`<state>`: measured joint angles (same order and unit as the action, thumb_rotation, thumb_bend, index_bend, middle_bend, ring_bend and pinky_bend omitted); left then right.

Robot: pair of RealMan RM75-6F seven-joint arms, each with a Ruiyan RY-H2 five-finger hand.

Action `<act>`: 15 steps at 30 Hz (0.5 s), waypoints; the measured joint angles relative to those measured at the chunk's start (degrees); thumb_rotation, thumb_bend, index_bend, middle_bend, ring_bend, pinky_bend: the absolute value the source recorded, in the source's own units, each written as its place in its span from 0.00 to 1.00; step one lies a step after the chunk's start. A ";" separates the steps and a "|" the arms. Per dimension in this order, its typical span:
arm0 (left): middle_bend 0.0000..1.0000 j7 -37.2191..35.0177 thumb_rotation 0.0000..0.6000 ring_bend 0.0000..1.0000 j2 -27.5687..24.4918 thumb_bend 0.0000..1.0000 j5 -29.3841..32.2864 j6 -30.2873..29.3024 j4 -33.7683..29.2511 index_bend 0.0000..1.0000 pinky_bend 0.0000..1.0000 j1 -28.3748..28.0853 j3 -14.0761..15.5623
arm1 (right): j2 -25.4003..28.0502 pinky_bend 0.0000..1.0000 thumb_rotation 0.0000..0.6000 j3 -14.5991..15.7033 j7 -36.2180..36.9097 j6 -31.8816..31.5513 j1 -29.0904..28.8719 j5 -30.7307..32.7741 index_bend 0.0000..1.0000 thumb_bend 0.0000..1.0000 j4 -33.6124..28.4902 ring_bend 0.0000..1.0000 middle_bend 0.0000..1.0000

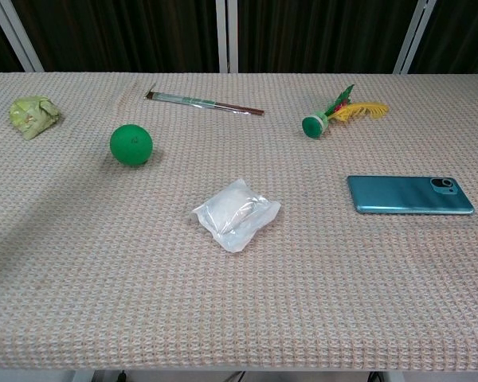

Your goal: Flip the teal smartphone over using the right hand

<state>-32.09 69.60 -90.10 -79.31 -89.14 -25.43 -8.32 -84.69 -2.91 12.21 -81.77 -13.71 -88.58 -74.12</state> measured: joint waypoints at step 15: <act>0.09 -2.55 0.42 0.03 1.59 0.00 0.17 -0.29 3.04 0.05 0.21 0.12 0.51 | 4.08 0.00 0.80 -0.68 -33.86 14.19 -5.82 10.52 0.00 0.13 -17.00 0.00 0.09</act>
<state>-34.64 71.18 -89.92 -79.60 -86.09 -25.31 -7.81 -80.61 -3.59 -21.65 -67.58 -19.53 -78.05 -91.12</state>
